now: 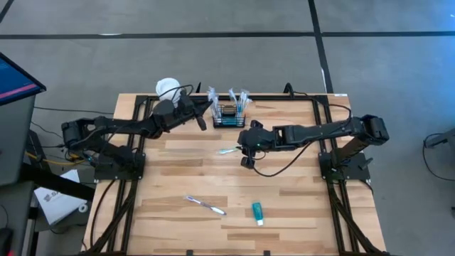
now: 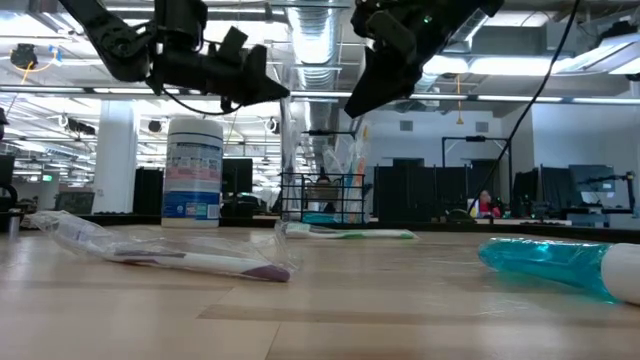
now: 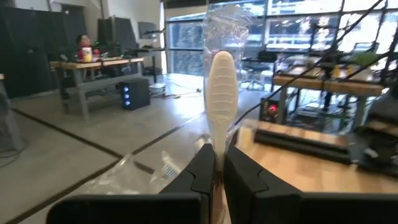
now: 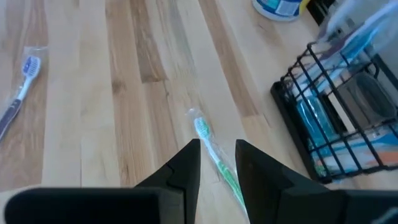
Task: Pick & Place toothbrushing station
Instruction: Put the right purple toothbrush into the black wire organizer
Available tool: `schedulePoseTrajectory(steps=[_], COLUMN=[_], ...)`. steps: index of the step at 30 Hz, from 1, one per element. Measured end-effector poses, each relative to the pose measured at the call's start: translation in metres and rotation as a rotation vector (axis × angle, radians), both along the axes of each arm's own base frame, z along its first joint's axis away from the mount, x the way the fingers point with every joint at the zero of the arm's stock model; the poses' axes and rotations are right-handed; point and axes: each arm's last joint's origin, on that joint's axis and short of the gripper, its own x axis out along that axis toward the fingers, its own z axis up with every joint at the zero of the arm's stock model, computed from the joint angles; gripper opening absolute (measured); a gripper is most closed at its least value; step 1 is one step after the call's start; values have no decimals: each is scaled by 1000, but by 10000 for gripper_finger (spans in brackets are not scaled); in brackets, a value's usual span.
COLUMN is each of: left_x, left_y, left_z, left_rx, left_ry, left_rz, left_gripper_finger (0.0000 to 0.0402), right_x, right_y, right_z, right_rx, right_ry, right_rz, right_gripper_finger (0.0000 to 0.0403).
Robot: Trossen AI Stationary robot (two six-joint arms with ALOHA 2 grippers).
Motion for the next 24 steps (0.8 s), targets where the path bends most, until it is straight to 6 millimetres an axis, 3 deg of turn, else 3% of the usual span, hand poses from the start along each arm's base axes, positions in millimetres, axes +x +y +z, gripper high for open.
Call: schedulePoseTrajectory(steps=[5,15,24], left_x=[8,9,18], left_y=[5,8,12], left_z=[-13,-13,-34], left_rx=[22,34,-11], left_ry=[10,-8,15], left_rz=[24,40,49], left_gripper_finger=[10,10,10], right_x=[1,0,0], right_y=[0,0,0], right_z=[1,0,1], right_rx=[-8,-14,-15], right_ry=[-6,-2,-2], right_rz=[8,14,16], right_gripper_finger=[91,91,91])
